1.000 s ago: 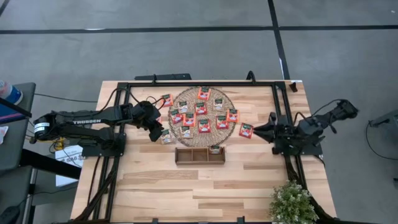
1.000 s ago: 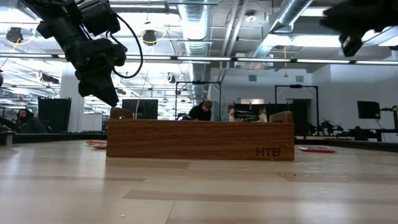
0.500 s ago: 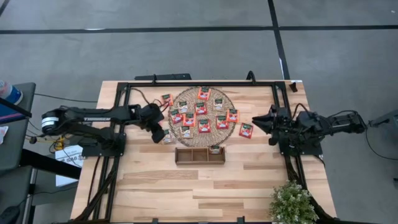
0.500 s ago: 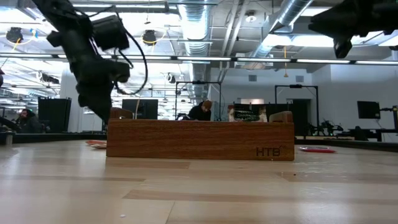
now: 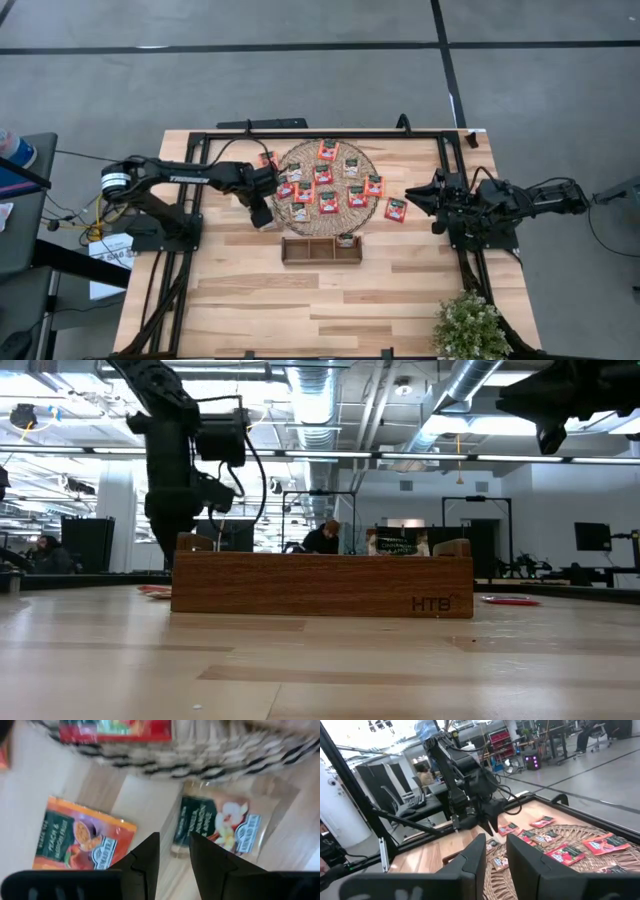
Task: Pick & Place Tea
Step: Put the gold tea bag into the right section of the wooden organizer
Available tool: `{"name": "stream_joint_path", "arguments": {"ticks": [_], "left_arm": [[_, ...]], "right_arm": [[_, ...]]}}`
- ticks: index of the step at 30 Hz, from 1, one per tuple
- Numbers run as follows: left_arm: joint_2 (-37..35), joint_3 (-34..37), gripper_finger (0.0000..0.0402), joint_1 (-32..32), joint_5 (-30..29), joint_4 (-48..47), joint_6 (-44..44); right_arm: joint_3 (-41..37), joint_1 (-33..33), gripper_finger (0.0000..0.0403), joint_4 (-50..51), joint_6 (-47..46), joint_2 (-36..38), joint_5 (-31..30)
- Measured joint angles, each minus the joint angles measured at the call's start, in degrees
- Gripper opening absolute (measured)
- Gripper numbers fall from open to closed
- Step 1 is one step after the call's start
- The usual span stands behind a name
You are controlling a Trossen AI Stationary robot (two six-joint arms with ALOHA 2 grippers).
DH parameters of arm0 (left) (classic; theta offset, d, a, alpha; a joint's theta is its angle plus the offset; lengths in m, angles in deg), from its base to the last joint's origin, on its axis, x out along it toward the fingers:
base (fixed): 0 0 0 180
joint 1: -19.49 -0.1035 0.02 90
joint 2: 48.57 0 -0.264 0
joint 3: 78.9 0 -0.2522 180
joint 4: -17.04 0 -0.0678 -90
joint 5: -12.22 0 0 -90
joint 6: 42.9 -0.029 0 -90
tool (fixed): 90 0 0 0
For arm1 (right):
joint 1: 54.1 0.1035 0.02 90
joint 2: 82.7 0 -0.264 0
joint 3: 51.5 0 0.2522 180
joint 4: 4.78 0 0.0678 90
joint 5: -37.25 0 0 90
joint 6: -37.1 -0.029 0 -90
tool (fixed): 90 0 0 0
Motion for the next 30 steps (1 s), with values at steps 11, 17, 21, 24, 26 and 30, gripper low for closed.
{"name": "stream_joint_path", "arguments": {"ticks": [11, 17, 21, 24, 26, 30], "left_arm": [[1.9, -0.1, 0.0114, 0.0, 1.8, 2.1, 0.5], [1.9, -0.1, 0.0153, 0.0, 2.6, 4.4, 0.5], [1.9, -0.1, 0.0165, 0.0, 3.1, 4.0, 0.1], [2.5, -0.1, 0.0165, 0.0, 3.1, 4.6, -1.3], [3.3, -0.1, 0.0165, 0.0, 3.1, 4.7, -1.8], [6.0, -0.1, 0.0165, 0.0, 3.0, 5.1, -2.4]], "right_arm": [[0.0, 0.0, 0.0069, 0.0, 0.0, 0.0, 0.0], [0.0, 0.0, 0.0069, 0.0, 0.0, 0.0, 0.0], [0.0, 0.0, 0.0069, 0.0, 0.0, 0.0, 0.0], [0.0, 0.0, 0.0069, 0.0, 0.0, 0.0, 0.0], [0.0, 0.0, 0.0069, 0.0, 0.0, 0.0, 0.0], [0.0, 0.0, 0.0069, 0.0, 0.0, 0.0, 0.0]]}}
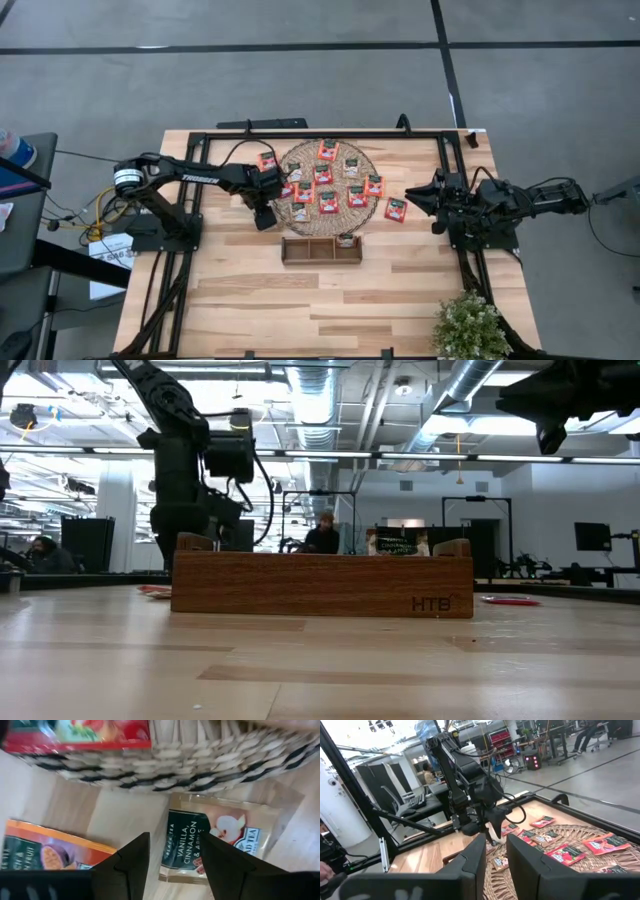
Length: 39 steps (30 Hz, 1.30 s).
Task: Pick & Place Tea
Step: Put the gold tea bag into the right section of the wooden organizer
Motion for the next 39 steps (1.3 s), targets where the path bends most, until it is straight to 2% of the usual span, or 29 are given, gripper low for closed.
{"name": "stream_joint_path", "arguments": {"ticks": [7, 11, 16, 18, 24, 29, 35, 39], "left_arm": [[3.0, -0.3, 0.0147, 0.0, 0.1, 0.2, 0.0], [2.7, -0.2, 0.0101, 0.0, 0.1, 0.2, 0.0], [2.0, -0.1, 0.0024, 0.1, 0.7, -0.3, -0.2], [1.6, -0.1, 0.0007, 0.1, 0.7, -0.3, -0.2], [-1.1, 0.2, 0.0001, 0.1, 1.2, -2.4, -0.1], [-6.0, -3.1, 0.0000, 0.5, 0.4, -11.8, 2.4], [-12.8, -12.1, 0.0000, 4.7, -5.1, -17.1, 2.8], [-13.5, -21.1, 0.0000, 9.3, -11.4, -16.9, 1.1]], "right_arm": [[0.0, 0.0, 0.0069, 0.0, 0.0, 0.0, 0.0], [0.0, 0.0, 0.0069, 0.1, 0.0, 0.0, 0.0], [0.0, 0.0, 0.0069, 0.1, 0.0, 0.0, 0.0], [0.0, 0.0, 0.0069, 0.1, 0.0, 0.0, 0.0], [0.0, 0.0, 0.0069, 0.1, 0.0, 0.0, 0.0], [0.0, 0.0, 0.0069, 0.1, 0.0, 0.0, -0.1], [0.1, 0.0, 0.0069, -0.6, -1.8, -0.6, -0.2], [0.1, 0.0, 0.0069, -2.0, -4.7, -5.9, 0.0]]}}
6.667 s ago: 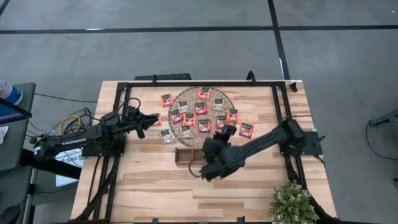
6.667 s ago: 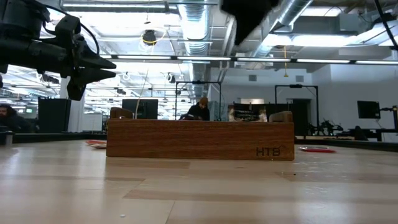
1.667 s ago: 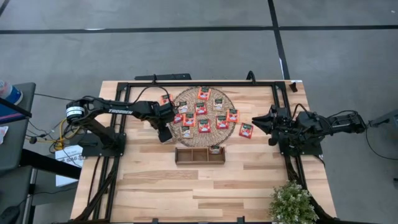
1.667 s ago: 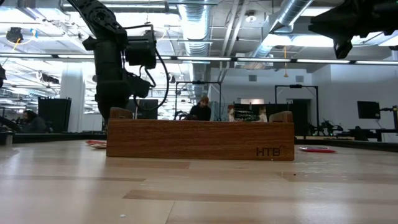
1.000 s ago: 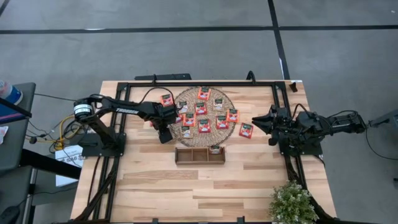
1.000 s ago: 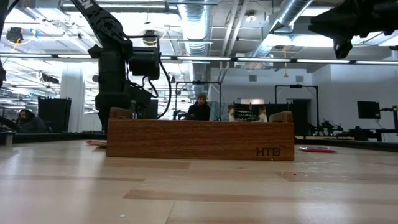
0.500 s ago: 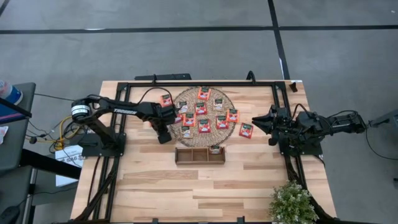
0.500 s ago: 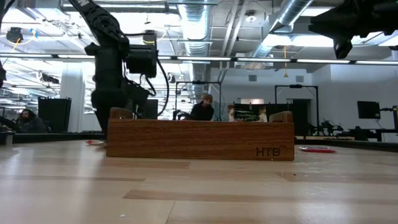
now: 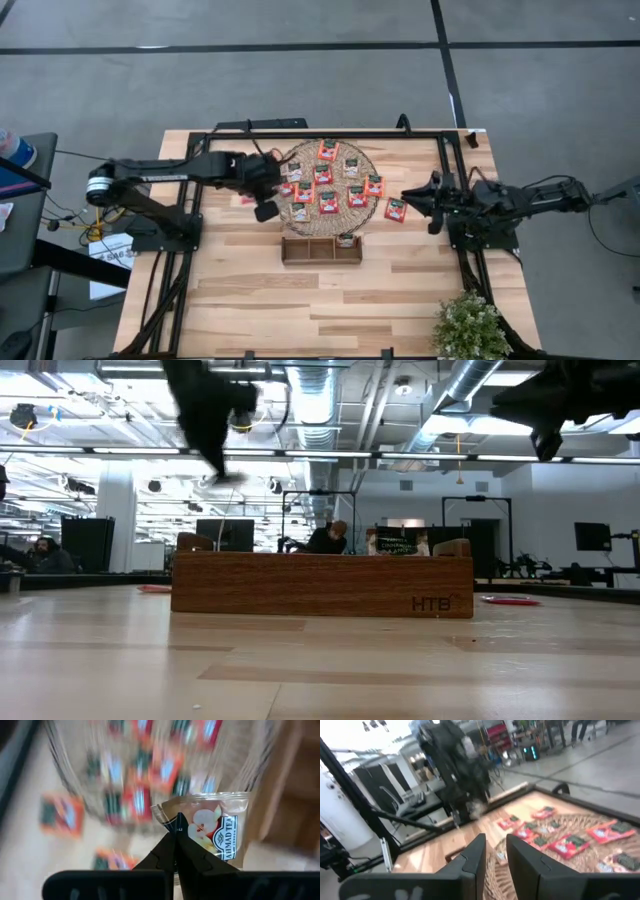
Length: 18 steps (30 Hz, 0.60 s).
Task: Pick & Place Tea
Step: Put the gold tea bag into the right section of the wooden organizer
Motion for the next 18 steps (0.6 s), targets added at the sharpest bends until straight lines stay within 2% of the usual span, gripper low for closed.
{"name": "stream_joint_path", "arguments": {"ticks": [7, 14, 18], "left_arm": [[6.6, -15.0, 0.0000, 7.5, -9.6, 2.1, -7.6], [16.9, -26.2, 0.0000, 11.2, -14.6, 2.1, -14.5], [20.7, -30.2, 0.0000, 11.4, -15.0, 2.0, -16.8]], "right_arm": [[2.2, -0.2, 0.0092, -17.5, 2.1, -15.9, 0.1], [11.3, -2.9, 0.0156, -18.4, 2.0, -29.2, 3.3], [15.8, -5.5, 0.0187, -18.1, 1.8, -35.8, 4.5]]}}
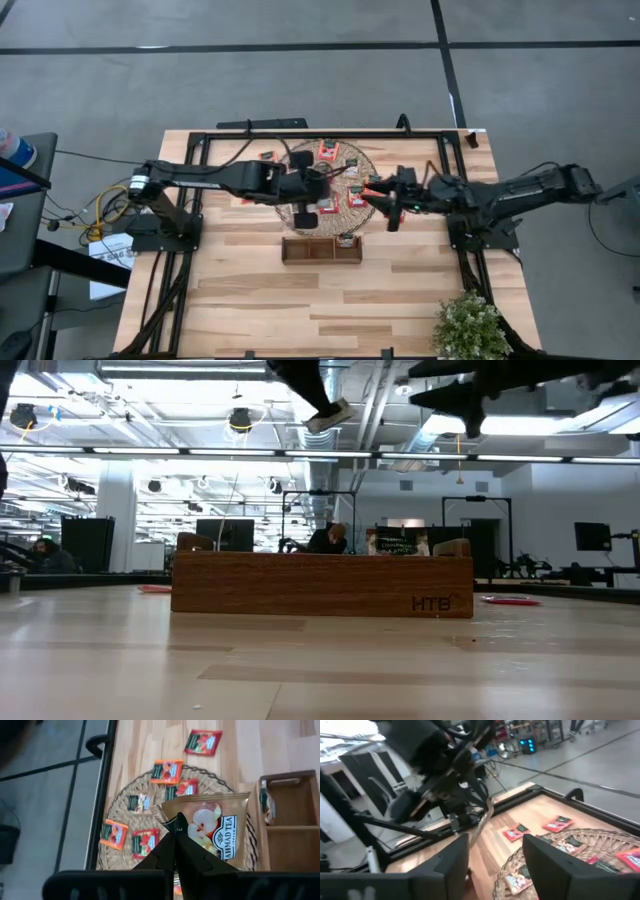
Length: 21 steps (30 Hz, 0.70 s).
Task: Pick & Place Tea
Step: Put the gold tea bag into the right section of the wooden organizer
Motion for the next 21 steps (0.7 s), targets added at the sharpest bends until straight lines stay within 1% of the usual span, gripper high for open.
{"name": "stream_joint_path", "arguments": {"ticks": [4, 9, 12, 16, 21], "left_arm": [[1.7, -1.6, 0.0000, 0.0, -1.1, 0.1, -0.8], [1.8, -1.7, 0.0000, 0.0, -1.6, 0.4, -1.5], [1.8, -1.7, 0.0000, 0.0, -2.1, 0.5, -1.5], [1.8, -1.7, 0.0000, 0.0, -2.1, 0.8, -1.5], [1.8, -1.7, 0.0000, 0.0, -2.1, 3.0, -1.5]], "right_arm": [[4.0, -2.4, 0.0203, 0.0, 0.0, -5.6, 3.1], [7.8, -4.4, 0.0207, 0.3, 0.0, -11.3, 5.1], [9.0, -5.7, 0.0206, 0.5, 0.3, -13.5, 6.4], [11.0, -7.4, 0.0200, 0.4, 0.4, -15.9, 10.6], [12.9, -8.8, 0.0196, 0.4, 0.5, -18.4, 12.5]]}}
